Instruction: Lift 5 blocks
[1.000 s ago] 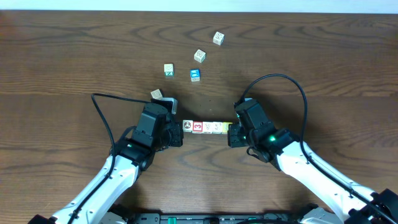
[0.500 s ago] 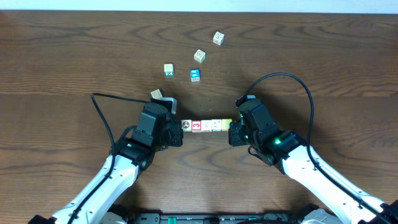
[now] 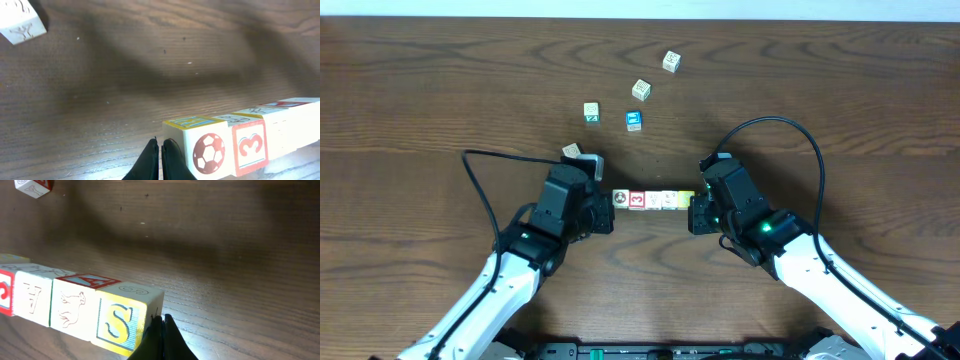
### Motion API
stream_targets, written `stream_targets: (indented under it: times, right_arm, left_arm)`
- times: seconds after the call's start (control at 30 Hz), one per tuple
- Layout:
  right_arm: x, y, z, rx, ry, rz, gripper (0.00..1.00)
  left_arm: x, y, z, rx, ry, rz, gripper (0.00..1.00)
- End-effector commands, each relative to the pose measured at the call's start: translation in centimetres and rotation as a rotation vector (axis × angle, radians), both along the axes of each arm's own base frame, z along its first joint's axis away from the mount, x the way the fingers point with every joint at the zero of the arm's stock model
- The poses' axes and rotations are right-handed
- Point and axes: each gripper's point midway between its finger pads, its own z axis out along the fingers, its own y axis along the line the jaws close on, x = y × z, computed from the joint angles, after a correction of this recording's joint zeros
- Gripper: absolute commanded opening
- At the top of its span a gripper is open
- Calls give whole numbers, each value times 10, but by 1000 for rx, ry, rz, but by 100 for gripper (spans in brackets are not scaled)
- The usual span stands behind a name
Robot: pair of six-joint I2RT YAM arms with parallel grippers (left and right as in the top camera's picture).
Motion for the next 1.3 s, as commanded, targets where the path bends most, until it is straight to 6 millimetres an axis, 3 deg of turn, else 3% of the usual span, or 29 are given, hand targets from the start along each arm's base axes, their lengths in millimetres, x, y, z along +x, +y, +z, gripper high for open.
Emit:
stream_targets:
  times: [0.0, 0.27, 0.63, 1.27]
  right_arm:
    - [-21, 57, 37, 220, 25, 209, 1]
    - [-21, 58, 38, 225, 27, 213, 1]
    - [-17, 62, 54, 230, 11, 222, 1]
    - [-18, 60, 52, 215, 15, 221, 1]
  left_arm:
    - [-13, -51, 52, -195, -50, -194, 7]
    - [-13, -51, 53, -197, -53, -194, 7]
    - [-13, -51, 53, -197, -53, -194, 7]
    - [-14, -51, 55, -209, -43, -180, 7]
